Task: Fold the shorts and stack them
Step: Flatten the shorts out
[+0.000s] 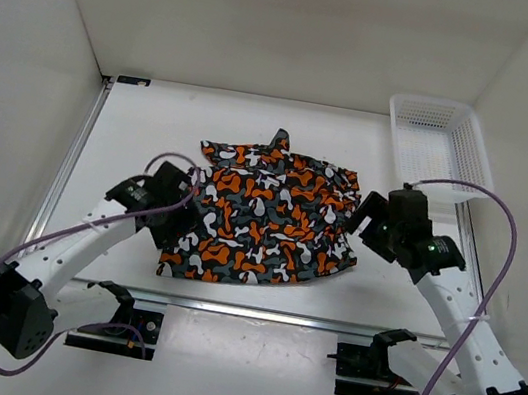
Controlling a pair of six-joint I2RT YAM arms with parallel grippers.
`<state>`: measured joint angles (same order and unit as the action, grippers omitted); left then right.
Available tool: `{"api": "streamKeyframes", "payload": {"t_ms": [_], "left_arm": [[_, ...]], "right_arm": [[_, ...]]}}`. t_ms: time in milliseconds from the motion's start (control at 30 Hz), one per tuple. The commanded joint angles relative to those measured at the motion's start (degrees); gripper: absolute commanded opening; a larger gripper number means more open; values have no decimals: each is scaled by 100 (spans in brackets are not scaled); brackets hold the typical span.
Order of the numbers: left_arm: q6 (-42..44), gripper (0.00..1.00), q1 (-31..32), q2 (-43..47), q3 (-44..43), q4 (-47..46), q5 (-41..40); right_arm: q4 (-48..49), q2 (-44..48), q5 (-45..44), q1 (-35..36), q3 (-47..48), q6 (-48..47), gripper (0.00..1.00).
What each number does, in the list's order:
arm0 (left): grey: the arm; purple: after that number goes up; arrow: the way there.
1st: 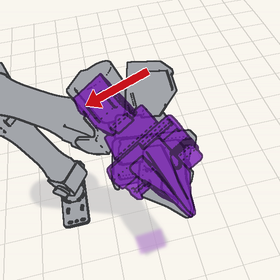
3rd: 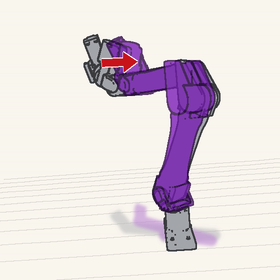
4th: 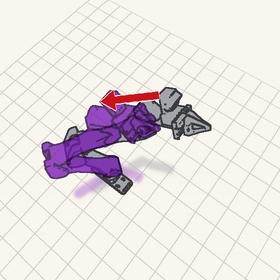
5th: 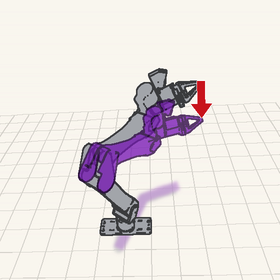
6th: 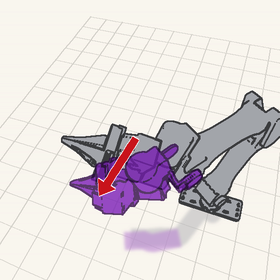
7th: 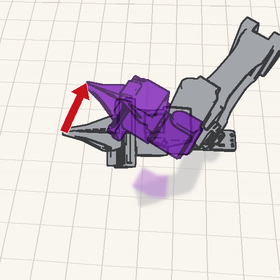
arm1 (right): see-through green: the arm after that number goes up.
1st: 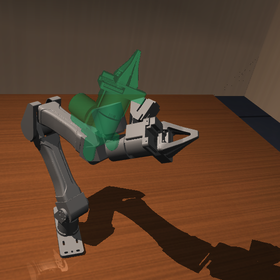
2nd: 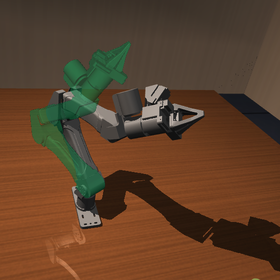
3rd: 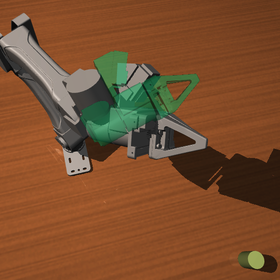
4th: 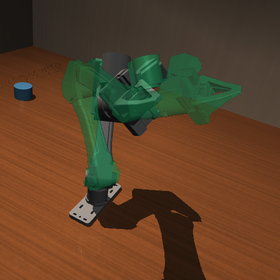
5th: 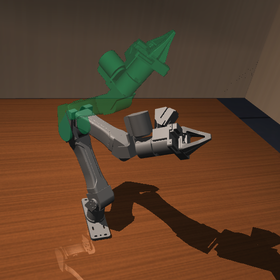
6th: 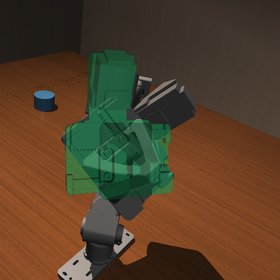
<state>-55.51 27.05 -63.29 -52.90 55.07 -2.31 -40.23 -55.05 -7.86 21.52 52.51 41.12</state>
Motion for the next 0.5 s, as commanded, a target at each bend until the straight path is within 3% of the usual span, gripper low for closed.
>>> {"api": "streamKeyframes", "payload": {"t_ms": [0, 67, 200, 467], "left_arm": [[-960, 79, -7, 411, 1189, -100, 765], [-1409, 82, -7, 580, 1554, -294, 863], [-1472, 82, -7, 502, 1705, -505, 627], [-1210, 78, -68, -1182, 1416, -1121, 442]], "right_arm": [[-345, 116, 346, -34, -546, -70, 88], [-275, 170, 591, -34, -794, 79, 89], [41, 240, 873, -95, -1260, 457, 89], [1322, -190, 1525, -746, -2026, 660, 83]]}}
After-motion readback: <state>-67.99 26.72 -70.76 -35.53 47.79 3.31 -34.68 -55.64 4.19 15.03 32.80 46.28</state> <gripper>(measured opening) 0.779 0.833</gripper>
